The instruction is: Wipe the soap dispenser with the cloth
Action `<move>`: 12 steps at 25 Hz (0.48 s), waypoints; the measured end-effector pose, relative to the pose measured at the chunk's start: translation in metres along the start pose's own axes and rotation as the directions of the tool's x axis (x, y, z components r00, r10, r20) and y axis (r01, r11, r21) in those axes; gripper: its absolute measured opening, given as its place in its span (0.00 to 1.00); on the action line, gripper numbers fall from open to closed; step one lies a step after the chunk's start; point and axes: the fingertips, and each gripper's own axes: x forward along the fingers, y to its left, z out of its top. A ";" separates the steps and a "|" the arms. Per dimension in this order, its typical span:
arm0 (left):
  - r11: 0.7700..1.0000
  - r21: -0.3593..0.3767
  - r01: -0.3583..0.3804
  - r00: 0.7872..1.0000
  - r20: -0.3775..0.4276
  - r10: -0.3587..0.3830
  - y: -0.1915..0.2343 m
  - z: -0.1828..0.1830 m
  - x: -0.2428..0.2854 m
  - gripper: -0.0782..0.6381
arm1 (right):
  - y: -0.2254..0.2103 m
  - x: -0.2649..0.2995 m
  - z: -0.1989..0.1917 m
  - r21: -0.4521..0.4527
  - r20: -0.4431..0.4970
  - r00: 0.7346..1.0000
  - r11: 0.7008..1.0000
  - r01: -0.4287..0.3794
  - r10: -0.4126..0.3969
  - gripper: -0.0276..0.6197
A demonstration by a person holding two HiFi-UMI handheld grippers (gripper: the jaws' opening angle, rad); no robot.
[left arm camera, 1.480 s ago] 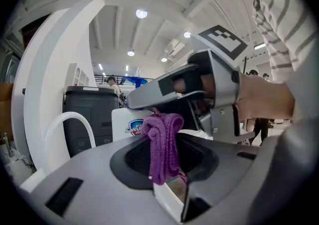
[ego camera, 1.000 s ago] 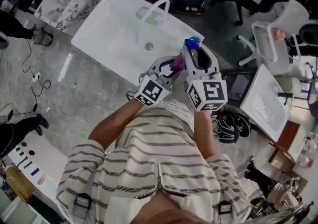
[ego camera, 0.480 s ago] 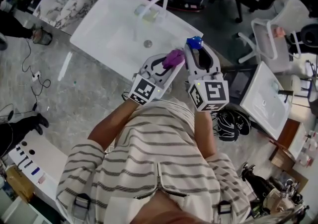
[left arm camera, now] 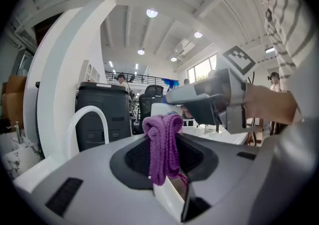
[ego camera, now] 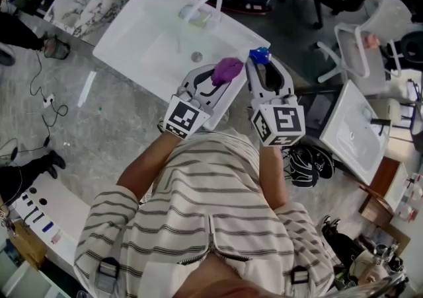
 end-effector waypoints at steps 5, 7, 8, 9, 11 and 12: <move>1.000 -0.014 -0.002 1.000 0.023 0.003 0.007 0.014 -0.002 0.28 | -0.002 0.001 0.000 0.009 -0.004 1.000 1.000 -0.010 0.010 0.25; 1.000 -0.017 -0.003 1.000 0.026 0.003 0.010 0.015 -0.003 0.28 | -0.001 0.001 0.000 0.003 -0.004 1.000 1.000 -0.022 0.022 0.25; 1.000 -0.018 -0.004 1.000 0.027 0.005 0.012 0.015 -0.004 0.28 | -0.001 0.001 0.000 -0.003 -0.004 1.000 1.000 -0.028 0.028 0.25; 1.000 -0.021 -0.005 1.000 0.027 0.006 0.015 0.015 -0.005 0.28 | 0.000 0.001 -0.001 -0.007 -0.005 0.999 0.999 -0.034 0.034 0.25; 1.000 -0.028 -0.003 1.000 0.029 0.004 0.021 0.015 -0.005 0.28 | 0.000 0.001 -0.003 -0.011 -0.010 0.999 0.999 -0.054 0.054 0.25; 1.000 -0.028 -0.001 1.000 0.030 0.002 0.023 0.016 -0.004 0.28 | 0.001 0.000 -0.004 -0.012 -0.015 0.998 0.998 -0.068 0.068 0.25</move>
